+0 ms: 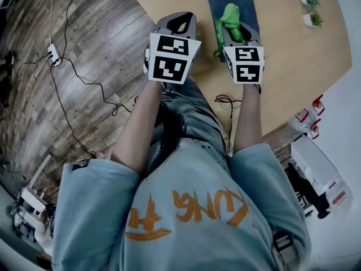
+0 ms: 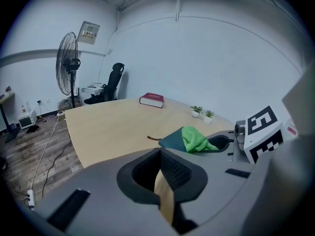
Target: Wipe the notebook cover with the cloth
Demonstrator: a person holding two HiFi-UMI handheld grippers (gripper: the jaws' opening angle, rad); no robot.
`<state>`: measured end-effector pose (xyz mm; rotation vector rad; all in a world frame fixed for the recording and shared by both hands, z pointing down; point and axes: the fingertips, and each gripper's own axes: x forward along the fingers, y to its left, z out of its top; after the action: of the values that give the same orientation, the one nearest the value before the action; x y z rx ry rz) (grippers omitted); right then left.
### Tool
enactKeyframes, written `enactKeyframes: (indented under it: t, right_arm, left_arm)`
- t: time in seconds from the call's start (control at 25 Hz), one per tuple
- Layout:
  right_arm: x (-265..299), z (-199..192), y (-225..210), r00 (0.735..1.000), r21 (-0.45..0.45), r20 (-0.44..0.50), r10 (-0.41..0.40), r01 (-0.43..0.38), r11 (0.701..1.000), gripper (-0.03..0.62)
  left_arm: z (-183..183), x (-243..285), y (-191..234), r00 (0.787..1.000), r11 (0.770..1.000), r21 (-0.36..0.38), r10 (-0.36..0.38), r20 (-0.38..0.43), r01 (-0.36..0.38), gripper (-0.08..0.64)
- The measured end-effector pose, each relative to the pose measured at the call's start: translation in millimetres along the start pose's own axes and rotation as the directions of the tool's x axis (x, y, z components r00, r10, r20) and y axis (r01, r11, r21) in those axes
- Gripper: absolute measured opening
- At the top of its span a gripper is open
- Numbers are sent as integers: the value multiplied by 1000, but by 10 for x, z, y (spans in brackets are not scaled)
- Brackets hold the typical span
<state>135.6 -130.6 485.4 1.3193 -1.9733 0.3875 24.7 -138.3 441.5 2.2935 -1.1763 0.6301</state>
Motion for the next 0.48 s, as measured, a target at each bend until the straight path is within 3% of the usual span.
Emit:
enactKeyframes:
  t: [0.48]
  right_arm:
    - [-187,-177,87,1000,36,-16,4,-3,999,114]
  left_arm:
    - [-121,49,-176,998,999,21,-46,-33,46,15]
